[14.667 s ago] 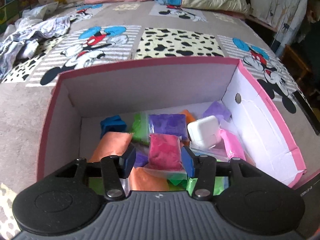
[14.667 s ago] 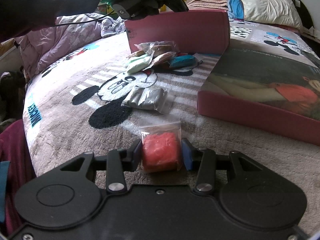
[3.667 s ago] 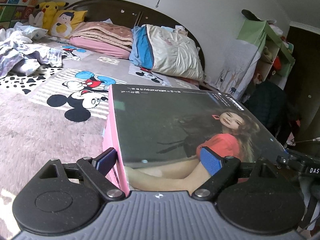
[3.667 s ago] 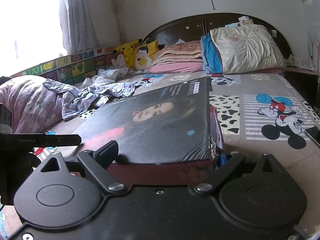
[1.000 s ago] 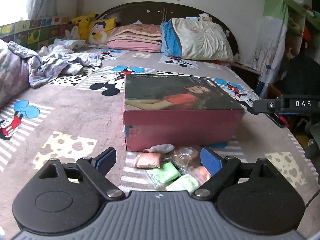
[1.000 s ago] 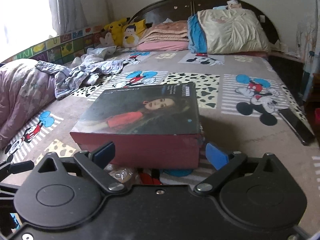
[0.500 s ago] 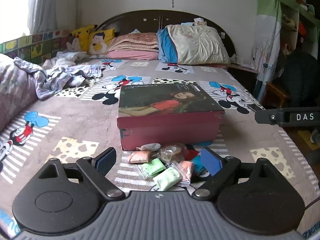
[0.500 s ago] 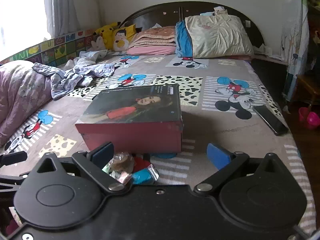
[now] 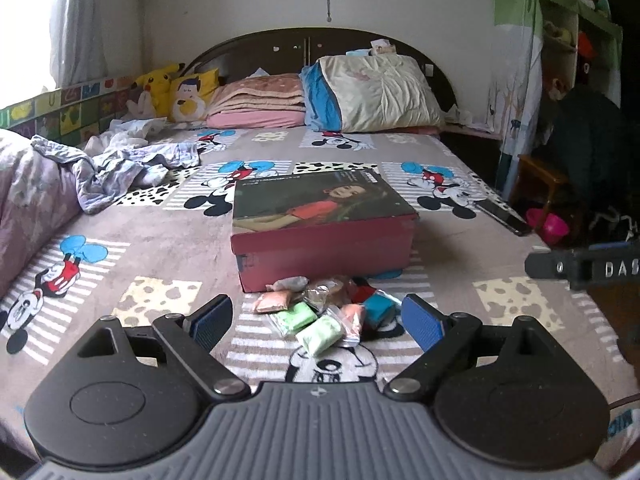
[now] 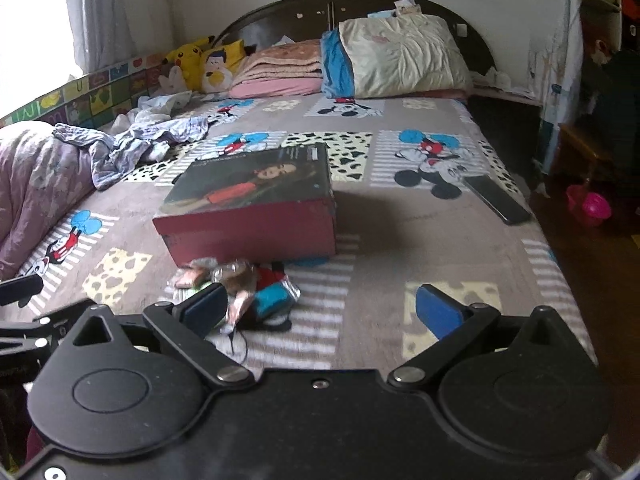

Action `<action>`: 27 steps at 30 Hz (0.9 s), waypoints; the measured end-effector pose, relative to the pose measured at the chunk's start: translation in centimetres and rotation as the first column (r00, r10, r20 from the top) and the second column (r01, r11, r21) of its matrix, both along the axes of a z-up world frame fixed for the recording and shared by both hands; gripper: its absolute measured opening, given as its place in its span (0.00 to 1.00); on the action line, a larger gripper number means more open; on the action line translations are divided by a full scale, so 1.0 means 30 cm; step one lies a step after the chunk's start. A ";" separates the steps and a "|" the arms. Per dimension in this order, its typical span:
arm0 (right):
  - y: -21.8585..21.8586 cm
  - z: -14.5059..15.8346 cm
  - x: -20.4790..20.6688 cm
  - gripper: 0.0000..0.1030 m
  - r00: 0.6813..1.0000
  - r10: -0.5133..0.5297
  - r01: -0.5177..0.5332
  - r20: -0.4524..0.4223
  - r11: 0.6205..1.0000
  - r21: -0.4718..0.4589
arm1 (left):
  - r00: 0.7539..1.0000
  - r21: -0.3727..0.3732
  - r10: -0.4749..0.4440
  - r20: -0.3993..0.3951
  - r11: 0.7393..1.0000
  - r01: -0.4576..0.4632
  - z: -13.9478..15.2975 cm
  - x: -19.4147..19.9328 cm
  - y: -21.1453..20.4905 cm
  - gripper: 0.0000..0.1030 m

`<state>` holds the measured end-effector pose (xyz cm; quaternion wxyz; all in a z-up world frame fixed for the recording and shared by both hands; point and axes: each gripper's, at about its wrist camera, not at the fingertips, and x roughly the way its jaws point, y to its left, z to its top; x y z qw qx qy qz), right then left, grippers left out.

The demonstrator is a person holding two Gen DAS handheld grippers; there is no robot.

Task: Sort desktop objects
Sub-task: 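Open both tools and pull them back from the lidded box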

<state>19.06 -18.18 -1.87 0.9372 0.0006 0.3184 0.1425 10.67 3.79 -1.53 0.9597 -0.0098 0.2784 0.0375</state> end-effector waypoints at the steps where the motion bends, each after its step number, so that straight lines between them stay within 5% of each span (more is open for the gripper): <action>1: -0.003 0.002 -0.017 0.99 1.000 -0.001 0.001 -0.001 1.000 -0.005 | 1.000 -0.005 0.002 0.003 1.000 -0.002 0.005 -0.013 -0.002 0.89; 27: 0.020 -0.006 -0.274 0.99 0.999 0.052 -0.052 -0.004 0.998 -0.046 | 0.998 -0.021 -0.015 0.058 1.000 0.016 0.041 -0.243 -0.033 0.89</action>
